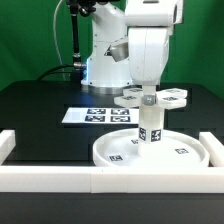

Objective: Assemble round table

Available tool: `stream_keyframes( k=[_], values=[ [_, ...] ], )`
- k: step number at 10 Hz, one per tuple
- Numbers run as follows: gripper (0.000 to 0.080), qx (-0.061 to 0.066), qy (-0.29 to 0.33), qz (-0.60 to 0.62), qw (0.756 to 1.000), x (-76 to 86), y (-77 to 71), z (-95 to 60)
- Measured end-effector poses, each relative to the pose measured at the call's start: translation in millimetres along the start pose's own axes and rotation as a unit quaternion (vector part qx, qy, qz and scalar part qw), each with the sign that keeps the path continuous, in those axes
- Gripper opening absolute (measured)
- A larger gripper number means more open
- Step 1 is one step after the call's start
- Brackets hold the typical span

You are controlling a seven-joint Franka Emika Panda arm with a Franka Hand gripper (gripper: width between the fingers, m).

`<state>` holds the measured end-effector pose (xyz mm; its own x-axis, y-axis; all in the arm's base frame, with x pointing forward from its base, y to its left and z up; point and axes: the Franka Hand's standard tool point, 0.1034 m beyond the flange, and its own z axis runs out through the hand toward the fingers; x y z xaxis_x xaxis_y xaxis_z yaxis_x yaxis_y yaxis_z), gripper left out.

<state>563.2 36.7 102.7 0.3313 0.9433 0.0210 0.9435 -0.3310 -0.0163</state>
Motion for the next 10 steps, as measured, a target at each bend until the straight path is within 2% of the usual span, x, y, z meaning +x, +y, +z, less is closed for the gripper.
stream_keyframes(
  k=[3,6,7,10],
  values=[
    [0.0439,0.001,0.0,0.116,0.993,0.3,-0.4,0.6],
    [0.044,0.002,0.001,0.258,0.966,1.3,-1.2,1.1],
    [0.044,0.003,0.002,0.314,0.95,2.0,-1.6,1.3],
    [0.044,0.012,0.009,0.515,0.857,2.2,-2.7,2.1]
  ],
)
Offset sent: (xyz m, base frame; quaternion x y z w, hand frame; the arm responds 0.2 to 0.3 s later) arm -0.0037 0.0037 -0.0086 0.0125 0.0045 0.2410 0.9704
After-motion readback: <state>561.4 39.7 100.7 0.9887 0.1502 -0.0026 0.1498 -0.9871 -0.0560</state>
